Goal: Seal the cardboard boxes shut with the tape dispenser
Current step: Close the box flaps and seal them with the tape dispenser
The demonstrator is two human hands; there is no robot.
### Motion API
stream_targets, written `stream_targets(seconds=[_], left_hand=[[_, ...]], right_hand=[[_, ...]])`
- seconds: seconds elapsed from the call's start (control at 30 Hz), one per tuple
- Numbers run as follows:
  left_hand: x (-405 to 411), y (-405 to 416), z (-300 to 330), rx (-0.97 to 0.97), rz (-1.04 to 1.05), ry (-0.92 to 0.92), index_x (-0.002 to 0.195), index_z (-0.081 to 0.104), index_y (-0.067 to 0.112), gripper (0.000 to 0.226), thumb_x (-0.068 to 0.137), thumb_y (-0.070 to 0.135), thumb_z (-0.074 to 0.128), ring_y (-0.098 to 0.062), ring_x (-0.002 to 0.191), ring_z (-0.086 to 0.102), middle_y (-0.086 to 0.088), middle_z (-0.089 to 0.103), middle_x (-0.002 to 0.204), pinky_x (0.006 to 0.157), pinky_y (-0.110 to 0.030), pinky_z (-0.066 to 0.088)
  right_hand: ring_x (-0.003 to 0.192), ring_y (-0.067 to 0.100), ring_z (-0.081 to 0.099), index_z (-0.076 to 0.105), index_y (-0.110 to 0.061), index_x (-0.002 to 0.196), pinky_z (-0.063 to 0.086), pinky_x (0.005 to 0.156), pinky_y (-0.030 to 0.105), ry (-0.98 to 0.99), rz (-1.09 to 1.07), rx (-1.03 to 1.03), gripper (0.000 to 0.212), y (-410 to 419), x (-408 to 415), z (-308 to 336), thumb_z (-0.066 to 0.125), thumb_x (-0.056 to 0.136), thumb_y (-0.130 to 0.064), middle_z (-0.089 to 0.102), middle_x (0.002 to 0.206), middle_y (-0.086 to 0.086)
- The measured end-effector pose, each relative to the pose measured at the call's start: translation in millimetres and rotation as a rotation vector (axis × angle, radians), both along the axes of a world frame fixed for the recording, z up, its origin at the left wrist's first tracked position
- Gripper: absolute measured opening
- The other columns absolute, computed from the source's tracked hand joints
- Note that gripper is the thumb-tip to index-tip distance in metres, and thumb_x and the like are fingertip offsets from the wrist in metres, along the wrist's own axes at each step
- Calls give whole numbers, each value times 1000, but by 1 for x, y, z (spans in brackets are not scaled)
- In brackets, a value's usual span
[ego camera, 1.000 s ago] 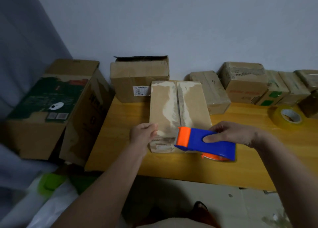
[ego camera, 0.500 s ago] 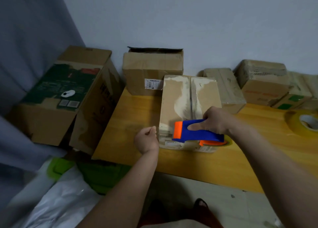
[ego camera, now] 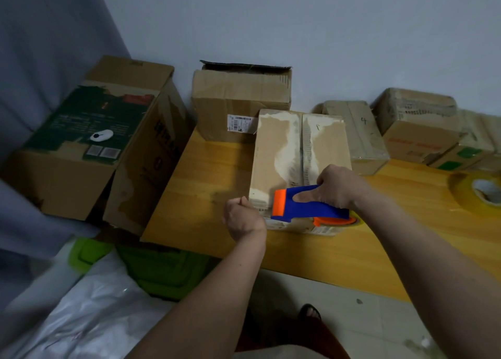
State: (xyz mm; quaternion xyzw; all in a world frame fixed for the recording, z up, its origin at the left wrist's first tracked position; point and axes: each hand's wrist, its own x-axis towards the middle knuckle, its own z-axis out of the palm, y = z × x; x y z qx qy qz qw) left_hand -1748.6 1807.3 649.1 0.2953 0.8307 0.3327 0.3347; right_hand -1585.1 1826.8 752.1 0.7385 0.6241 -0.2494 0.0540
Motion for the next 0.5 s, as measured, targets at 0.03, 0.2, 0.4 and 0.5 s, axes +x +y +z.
stream_targets(seconds=[0.03,0.2,0.4,0.5], left_hand=[[2,3,0,-20,29,-22,105,57,13,21,100,30,46,-27,110,51,-10,53,119,74,-28,37],[-23,3,-9,-337,-6,-315,149,24,15,69,93,33,59,-38,137,28,-18,20,153,108,-45,35],[-19,-24,-12,29,-297,147,152,9,30,97,80,7,71,-23,145,18,-2,14,159,110,-37,33],[-21,-24,-8,284,-887,578,151,2,30,94,84,-3,59,-9,145,-5,7,2,161,118,-30,4]], right_hand=[[69,17,60,54,-20,82,49,62,32,0,0,-1,67,0,0,-1,65,56,-81,62,74,0],[69,17,59,54,-20,83,43,55,29,19,-3,-9,68,0,1,1,65,56,-81,61,75,0],[68,15,57,52,-20,84,43,54,29,14,-1,-2,68,-1,0,3,65,57,-81,59,74,-2],[65,14,57,50,-21,82,42,53,28,-7,7,18,67,-1,-2,3,62,58,-82,59,72,-2]])
